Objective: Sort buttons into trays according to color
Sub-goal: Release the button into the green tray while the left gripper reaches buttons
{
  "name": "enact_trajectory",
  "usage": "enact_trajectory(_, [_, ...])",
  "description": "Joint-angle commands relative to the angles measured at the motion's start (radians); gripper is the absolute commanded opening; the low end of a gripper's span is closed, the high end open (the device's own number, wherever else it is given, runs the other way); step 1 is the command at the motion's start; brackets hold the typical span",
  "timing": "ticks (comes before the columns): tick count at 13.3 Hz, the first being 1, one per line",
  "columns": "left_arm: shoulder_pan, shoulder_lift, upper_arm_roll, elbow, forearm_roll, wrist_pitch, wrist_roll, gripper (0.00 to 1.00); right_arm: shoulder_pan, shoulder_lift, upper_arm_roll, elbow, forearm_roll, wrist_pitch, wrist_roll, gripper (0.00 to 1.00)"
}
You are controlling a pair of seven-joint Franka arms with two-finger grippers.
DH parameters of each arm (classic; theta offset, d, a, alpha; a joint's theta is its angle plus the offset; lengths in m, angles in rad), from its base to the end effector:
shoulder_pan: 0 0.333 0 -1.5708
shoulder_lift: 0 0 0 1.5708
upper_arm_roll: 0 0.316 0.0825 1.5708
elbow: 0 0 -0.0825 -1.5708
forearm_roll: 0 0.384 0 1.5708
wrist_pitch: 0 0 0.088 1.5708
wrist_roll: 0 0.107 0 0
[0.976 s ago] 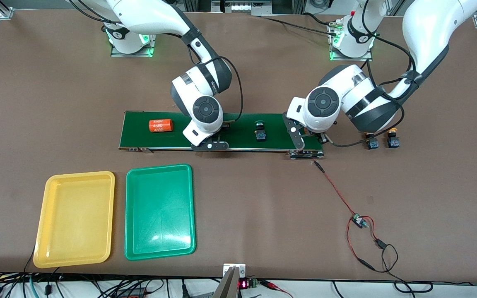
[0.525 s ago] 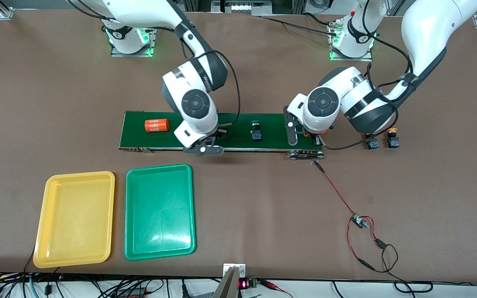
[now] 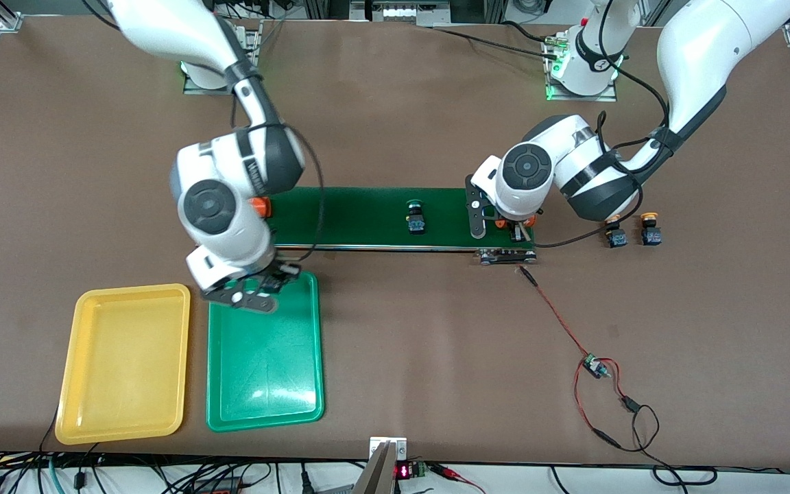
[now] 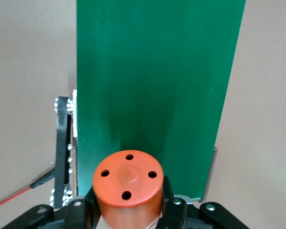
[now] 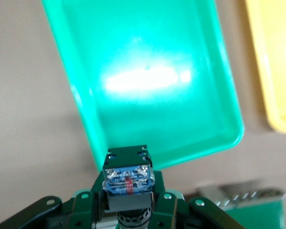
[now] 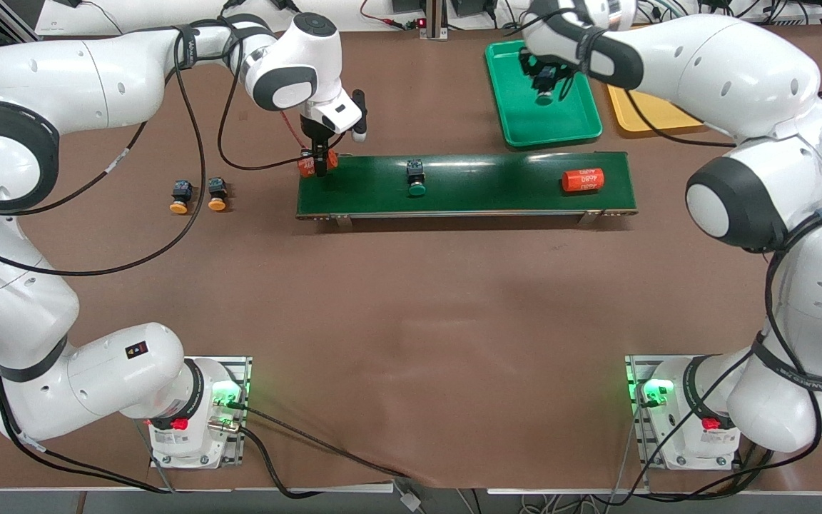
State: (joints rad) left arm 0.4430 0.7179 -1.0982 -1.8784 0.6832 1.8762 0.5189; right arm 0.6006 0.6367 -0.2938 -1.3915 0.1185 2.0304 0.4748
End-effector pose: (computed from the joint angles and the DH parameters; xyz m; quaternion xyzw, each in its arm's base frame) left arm 0.5225 -0.2862 0.2766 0.7366 -0.6655 -0.1206 0.0036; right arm 0.6730 0.2653 0.3496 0.9961 -0.0809 0.0259 0.0247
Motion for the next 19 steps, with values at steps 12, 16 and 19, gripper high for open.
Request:
enact_trajectory(12, [0.029,-0.031,-0.020,0.108,0.015,-0.170,-0.375,1.00,-0.199,0.376,0.018,0.224,0.016,0.310,-0.338,0.16])
enact_trajectory(16, [0.088,-0.034,-0.019,0.137,0.019,-0.178,-0.759,1.00,-0.191,0.353,0.016,0.224,0.104,0.257,-0.341,1.00])
enact_trajectory(19, [0.080,-0.035,-0.017,0.212,0.018,-0.262,-0.853,1.00,-0.160,0.255,0.016,0.223,0.102,0.098,-0.312,1.00])
